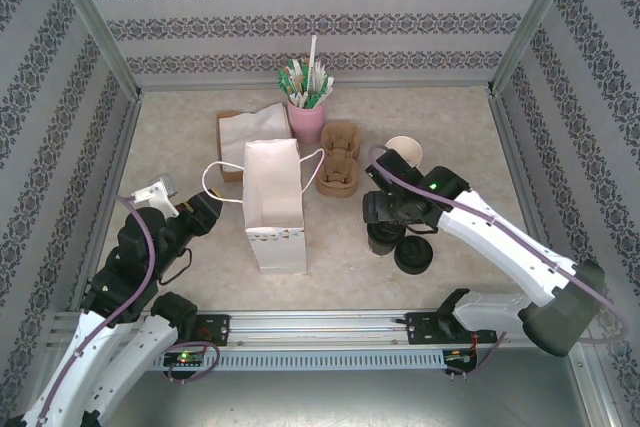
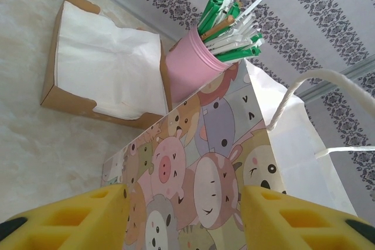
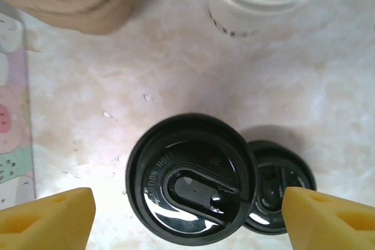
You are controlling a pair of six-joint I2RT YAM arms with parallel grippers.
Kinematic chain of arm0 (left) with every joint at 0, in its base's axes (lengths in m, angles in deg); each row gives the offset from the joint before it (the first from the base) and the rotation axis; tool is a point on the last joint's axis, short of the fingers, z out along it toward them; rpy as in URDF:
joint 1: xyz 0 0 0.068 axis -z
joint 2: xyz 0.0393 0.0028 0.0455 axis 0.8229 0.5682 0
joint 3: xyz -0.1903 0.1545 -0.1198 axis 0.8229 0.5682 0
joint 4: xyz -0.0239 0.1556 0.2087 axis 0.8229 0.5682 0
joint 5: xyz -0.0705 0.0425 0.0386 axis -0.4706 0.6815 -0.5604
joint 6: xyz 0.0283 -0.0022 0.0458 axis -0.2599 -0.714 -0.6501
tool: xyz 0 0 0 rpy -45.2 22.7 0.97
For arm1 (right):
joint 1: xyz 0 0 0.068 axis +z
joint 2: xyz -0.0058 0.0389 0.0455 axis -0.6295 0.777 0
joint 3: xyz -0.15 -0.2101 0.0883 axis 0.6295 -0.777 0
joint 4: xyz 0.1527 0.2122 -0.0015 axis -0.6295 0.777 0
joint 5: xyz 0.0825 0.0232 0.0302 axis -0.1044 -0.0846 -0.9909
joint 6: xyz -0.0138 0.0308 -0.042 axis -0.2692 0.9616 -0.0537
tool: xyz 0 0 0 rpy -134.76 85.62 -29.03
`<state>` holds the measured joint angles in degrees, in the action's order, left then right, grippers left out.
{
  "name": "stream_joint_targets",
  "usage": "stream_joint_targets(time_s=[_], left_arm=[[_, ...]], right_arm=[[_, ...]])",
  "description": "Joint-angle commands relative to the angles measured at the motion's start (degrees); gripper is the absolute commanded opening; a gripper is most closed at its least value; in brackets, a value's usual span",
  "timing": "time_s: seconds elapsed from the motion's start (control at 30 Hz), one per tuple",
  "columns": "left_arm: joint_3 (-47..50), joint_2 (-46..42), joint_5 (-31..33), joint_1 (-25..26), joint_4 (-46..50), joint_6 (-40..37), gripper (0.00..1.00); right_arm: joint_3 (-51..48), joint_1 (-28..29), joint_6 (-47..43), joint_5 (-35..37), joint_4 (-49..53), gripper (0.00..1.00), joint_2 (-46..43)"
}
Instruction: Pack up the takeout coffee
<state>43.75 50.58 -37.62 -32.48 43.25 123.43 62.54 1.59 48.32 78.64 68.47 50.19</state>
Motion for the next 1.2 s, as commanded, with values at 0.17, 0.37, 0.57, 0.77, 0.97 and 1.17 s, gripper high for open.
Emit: stream_joint_targets(time_s=[0.17, 0.37, 0.57, 0.77, 0.97, 1.17], left_arm=[[-2.66, 0.49, 1.70, 0.64, 0.32, -0.44, 0.54], [-3.88, 0.33, 3.32, 0.62, 1.59, -0.76, 0.54], [-5.62, -0.20, 7.60, 0.57, 4.63, -2.63, 0.54], [-5.94, -0.92, 9.96, 0.57, 5.09, -2.75, 0.54], [-6.79, -1.16, 10.72, 0.59, 5.37, -2.82, 0.54], [-7.00, -0.97, 10.17, 0.58, 5.24, -3.02, 0.54]], right_arm=[[13.33, -3.40, -8.20, 3.68, -1.81, 0.70, 0.66], [22.89, -4.25, -10.00, 1.95, -7.34, 0.62, 8.89], [28.89, -4.23, -9.96, -0.51, -9.95, 0.57, 18.23], [30.85, -4.38, -8.67, -1.60, -12.70, 0.54, 26.09], [33.58, -4.57, -6.81, -1.51, -12.97, 0.48, 33.96], [35.81, -5.83, -5.05, -1.16, -12.12, 0.48, 40.19]])
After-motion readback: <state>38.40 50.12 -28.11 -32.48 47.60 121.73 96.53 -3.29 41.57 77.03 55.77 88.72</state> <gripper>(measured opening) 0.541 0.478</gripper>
